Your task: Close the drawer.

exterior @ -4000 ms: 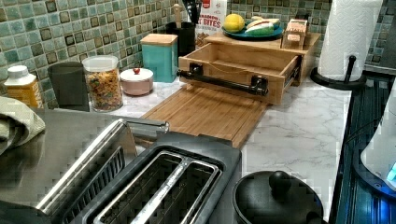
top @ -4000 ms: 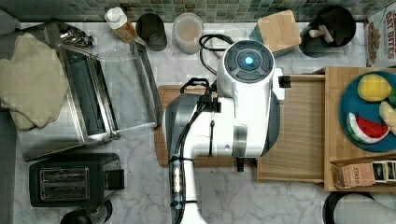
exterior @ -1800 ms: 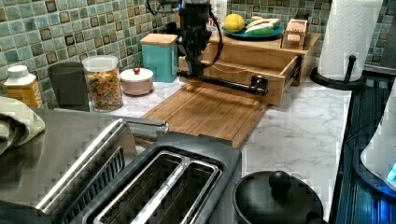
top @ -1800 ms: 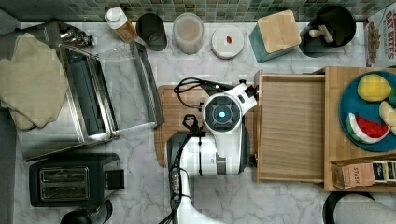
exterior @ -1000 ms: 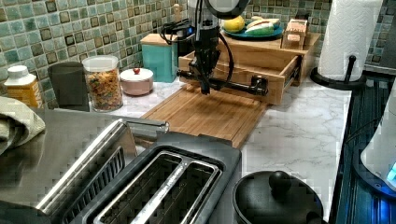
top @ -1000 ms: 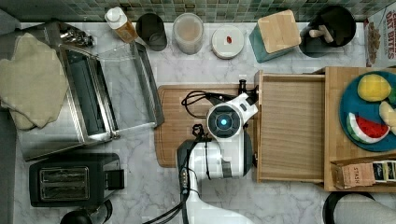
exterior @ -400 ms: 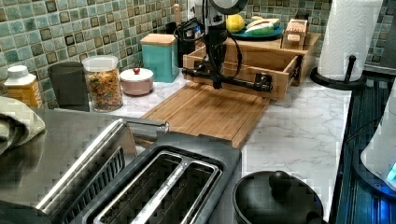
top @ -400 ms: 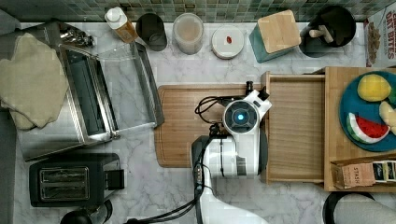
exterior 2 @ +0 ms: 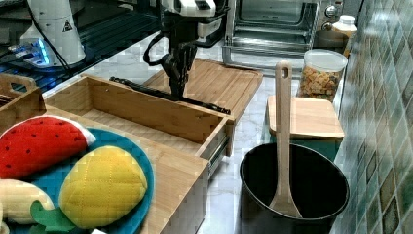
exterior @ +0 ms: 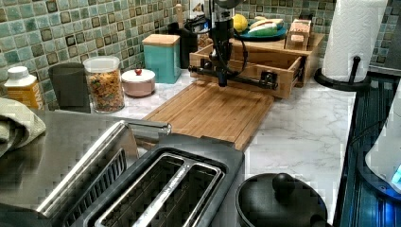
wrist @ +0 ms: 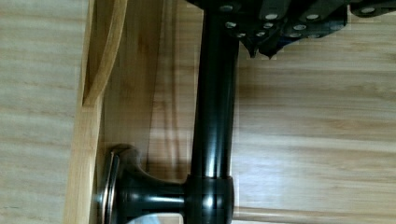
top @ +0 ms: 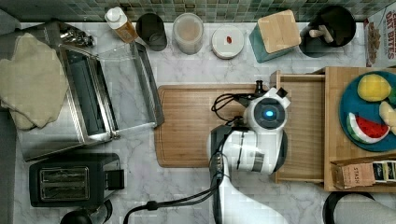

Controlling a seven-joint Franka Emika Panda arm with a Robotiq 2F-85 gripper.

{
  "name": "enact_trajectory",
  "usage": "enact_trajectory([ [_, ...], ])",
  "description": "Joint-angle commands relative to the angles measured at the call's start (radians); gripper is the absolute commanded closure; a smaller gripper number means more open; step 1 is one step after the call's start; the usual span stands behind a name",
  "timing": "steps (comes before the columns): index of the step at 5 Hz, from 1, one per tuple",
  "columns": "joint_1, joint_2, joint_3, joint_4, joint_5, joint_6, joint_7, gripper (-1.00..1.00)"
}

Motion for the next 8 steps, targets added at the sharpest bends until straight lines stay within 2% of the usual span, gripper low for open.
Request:
enact_trajectory([
  [1,-0.19,0.042,-0.233,0.216,-0.06,0.083,-0.058,1.0],
  [2,-0.208,0.082,-0.26,0.26,-0.061,0.099,-0.059,1.0],
  [3,-0.18,0.088,-0.303,0.282,-0.163,0.084,0.033,1.0],
  [4,-0.142,0.054,-0.343,0.206,-0.165,0.162,0.078,1.0],
  [6,-0.099,0.06,-0.388,0.205,-0.14,0.165,0.061,1.0],
  [8,-0.089,0.061,-0.397,0.204,-0.134,0.165,0.057,1.0],
])
